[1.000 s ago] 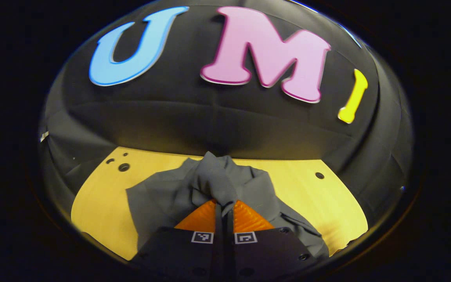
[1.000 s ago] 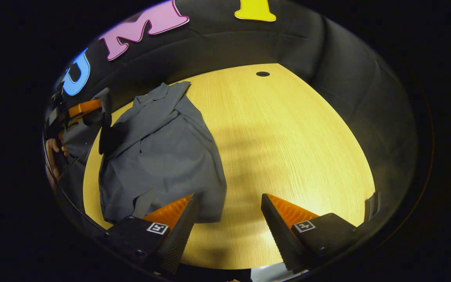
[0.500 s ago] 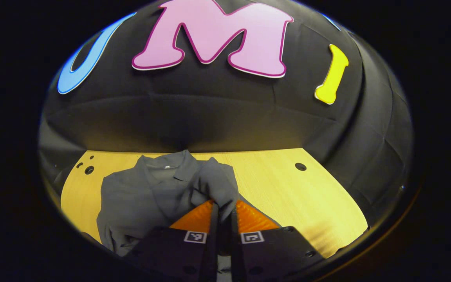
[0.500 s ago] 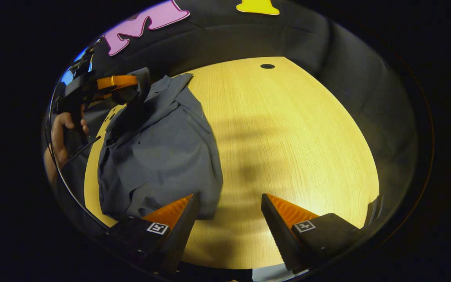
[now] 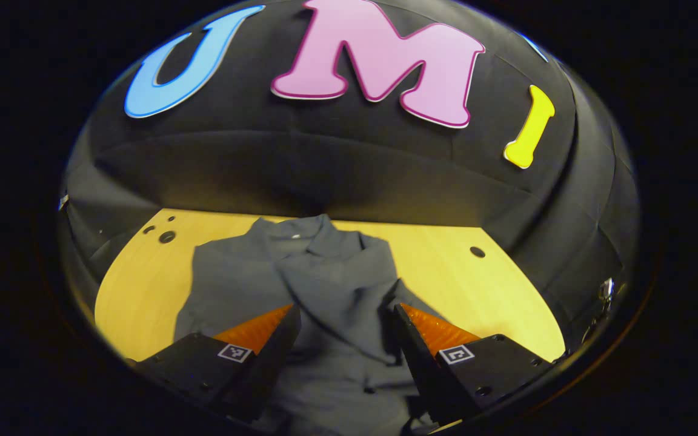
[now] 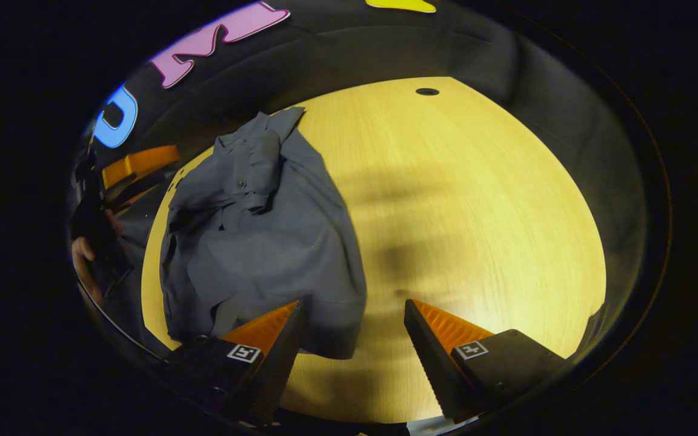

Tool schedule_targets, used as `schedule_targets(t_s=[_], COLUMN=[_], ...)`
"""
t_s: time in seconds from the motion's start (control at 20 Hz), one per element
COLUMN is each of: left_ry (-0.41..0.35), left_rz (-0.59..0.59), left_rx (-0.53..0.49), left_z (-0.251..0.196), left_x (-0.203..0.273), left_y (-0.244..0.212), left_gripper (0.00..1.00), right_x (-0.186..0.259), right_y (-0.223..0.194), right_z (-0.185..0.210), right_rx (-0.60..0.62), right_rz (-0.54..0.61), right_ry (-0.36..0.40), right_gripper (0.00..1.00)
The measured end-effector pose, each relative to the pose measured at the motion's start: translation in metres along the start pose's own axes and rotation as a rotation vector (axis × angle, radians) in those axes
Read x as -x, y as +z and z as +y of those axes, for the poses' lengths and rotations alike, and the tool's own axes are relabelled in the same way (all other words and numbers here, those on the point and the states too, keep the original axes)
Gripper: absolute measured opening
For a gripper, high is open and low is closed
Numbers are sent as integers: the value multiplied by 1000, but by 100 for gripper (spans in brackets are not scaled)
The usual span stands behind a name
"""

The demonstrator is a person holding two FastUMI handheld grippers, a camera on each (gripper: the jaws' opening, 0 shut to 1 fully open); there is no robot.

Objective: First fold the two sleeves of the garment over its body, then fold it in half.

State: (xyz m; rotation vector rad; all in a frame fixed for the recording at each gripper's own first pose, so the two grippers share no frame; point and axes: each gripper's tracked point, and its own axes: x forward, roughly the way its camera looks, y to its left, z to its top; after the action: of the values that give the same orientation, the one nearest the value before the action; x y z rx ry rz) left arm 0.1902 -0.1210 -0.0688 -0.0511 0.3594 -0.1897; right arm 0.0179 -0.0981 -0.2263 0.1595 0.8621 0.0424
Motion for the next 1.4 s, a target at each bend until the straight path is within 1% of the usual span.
schedule_targets(t_s=[0.15, 0.35, 0.45, 0.55, 0.65, 0.8, 0.85, 0.9, 1.0, 1.15, 1.25, 1.4], left_ry=[80, 190, 230, 245, 245, 233, 225, 214, 205, 205, 219, 241], left_rz=[78, 209, 263, 303, 320, 329, 333, 334, 336, 350, 359, 370], left_rx=[10, 81, 106, 132, 145, 152, 150, 143, 125, 117, 107, 56], left_z=[53, 109, 126, 134, 135, 131, 127, 123, 118, 120, 122, 125], left_x=[44, 99, 123, 138, 147, 148, 148, 148, 147, 145, 144, 145], left_y=[-58, -149, -188, -213, -227, -237, -240, -240, -243, -251, -255, -257], left_gripper=[96, 96, 96, 96, 96, 96, 92, 96, 96, 96, 96, 96], right_x=[-8, -11, -12, -15, -15, -19, -20, -22, -25, -31, -34, -38], right_y=[-9, -17, -16, -20, -26, -33, -34, -37, -39, -38, -37, -39], right_z=[3, 1, 4, 18, 35, 52, 60, 69, 84, 90, 91, 86], right_rx=[39, 79, 80, 63, 53, 90, 107, 117, 126, 156, 176, 227], right_rz=[32, 54, 53, 66, 86, 98, 99, 107, 121, 117, 118, 124], right_ry=[-20, -47, -56, -39, -12, -9, -7, 2, 17, -15, -46, -119], right_gripper=[100, 99, 100, 99, 99, 99, 100, 99, 99, 99, 98, 98])
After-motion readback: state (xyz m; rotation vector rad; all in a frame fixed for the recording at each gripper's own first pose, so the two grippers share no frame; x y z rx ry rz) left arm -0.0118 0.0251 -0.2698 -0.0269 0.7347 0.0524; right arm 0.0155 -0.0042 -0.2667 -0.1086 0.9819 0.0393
